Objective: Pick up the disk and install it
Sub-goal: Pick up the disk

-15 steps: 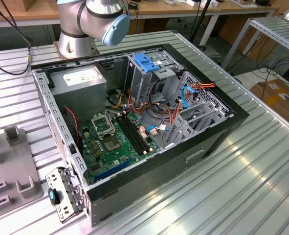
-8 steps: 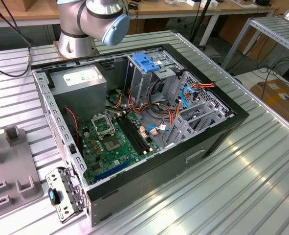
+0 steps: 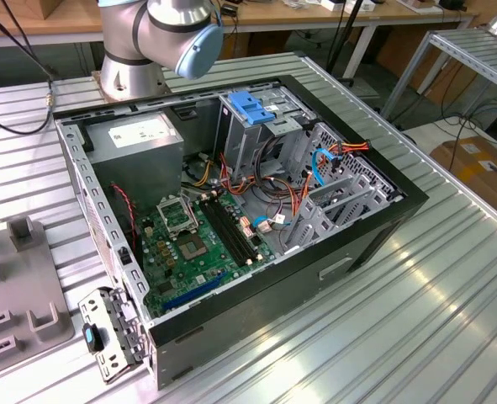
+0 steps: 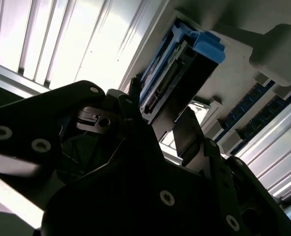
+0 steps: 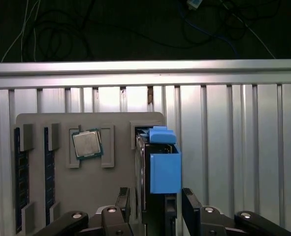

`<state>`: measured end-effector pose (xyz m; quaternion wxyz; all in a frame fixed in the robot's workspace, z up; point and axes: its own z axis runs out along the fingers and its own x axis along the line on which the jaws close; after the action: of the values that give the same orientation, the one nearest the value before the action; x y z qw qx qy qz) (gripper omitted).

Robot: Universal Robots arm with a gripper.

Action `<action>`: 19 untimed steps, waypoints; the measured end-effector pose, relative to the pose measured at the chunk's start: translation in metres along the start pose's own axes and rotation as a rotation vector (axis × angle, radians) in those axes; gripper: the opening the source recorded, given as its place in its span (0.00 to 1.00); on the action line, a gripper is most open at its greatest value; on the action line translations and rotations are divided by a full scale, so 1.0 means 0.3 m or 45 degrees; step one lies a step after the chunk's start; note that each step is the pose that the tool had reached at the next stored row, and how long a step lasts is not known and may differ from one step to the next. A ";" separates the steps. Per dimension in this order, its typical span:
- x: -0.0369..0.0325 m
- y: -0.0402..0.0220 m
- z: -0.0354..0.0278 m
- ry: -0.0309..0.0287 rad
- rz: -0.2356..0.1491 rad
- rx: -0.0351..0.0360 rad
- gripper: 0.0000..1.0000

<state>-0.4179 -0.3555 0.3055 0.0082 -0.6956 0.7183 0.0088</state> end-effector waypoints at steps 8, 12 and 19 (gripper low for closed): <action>-0.001 0.000 0.002 0.0008 0.000 0.0006 0.54; -0.001 0.000 -0.004 0.0016 0.000 0.0000 0.54; -0.010 0.001 -0.004 0.0014 0.000 0.0004 0.54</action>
<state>-0.4180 -0.3525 0.3067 0.0079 -0.6956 0.7184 0.0083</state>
